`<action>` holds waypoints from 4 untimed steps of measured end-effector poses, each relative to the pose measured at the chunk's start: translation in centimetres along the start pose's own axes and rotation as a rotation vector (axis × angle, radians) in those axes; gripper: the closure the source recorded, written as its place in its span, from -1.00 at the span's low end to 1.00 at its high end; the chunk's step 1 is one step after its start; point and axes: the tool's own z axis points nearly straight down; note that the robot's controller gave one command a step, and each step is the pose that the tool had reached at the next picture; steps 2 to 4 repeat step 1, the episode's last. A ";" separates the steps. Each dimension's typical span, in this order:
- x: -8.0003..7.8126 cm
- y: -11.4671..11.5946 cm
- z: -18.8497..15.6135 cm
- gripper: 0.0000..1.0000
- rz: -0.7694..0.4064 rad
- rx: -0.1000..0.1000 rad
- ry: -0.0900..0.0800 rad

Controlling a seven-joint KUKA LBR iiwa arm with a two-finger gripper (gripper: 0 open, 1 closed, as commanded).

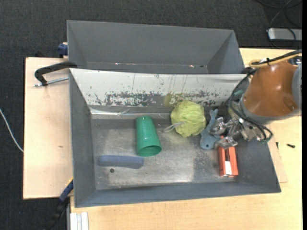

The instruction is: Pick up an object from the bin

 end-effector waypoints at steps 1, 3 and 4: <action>1.1 0.4 0.0 1.00 -0.075 -0.002 0.002; 1.1 0.4 0.0 1.00 -0.075 -0.002 0.002; 1.1 0.4 0.0 1.00 -0.075 -0.002 0.002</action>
Offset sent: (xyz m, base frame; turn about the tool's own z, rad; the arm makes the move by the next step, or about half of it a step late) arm 0.0213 0.0053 -0.0123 -0.2198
